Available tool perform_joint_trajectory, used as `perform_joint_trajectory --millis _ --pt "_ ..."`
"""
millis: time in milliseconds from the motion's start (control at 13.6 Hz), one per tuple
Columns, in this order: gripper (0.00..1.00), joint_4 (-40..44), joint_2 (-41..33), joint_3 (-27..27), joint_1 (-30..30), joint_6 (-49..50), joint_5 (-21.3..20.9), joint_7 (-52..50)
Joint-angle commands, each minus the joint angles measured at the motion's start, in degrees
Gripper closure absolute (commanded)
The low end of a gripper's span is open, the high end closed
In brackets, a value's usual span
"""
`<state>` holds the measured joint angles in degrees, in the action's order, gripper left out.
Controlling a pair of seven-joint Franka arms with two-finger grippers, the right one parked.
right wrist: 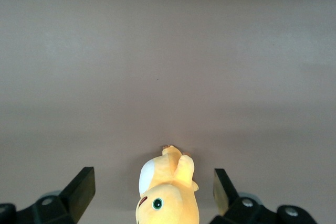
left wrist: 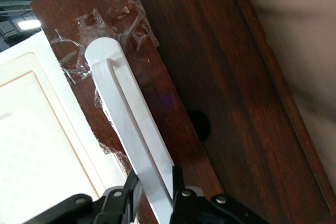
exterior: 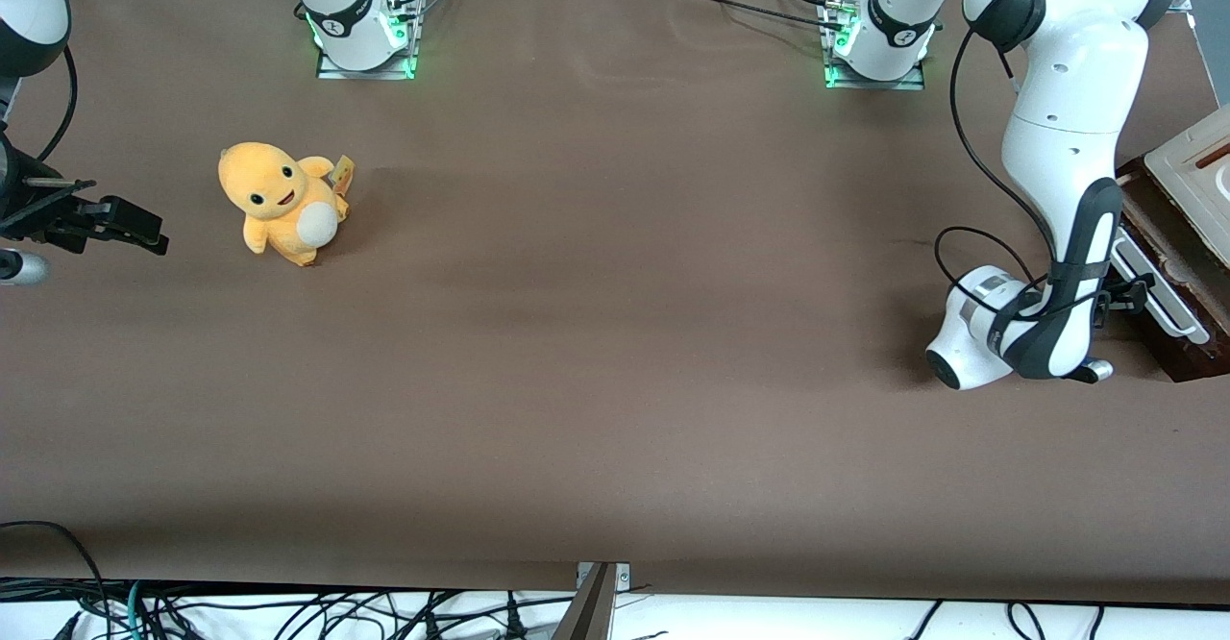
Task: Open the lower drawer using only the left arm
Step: 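Pull the handle with the left gripper, sliding the drawer outward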
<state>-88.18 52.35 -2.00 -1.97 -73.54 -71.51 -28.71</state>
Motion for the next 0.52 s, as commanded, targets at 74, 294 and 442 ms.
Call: perform_joint_trajectory --millis 74,294,442 --pt "0.84 1.8 0.8 0.1 2.7 1.1 3.5 2.2" --pt "0.84 1.9 0.8 0.0 3.3 1.9 4.1 2.2" --pt "0.84 1.9 0.8 0.0 3.6 1.9 4.1 2.2"
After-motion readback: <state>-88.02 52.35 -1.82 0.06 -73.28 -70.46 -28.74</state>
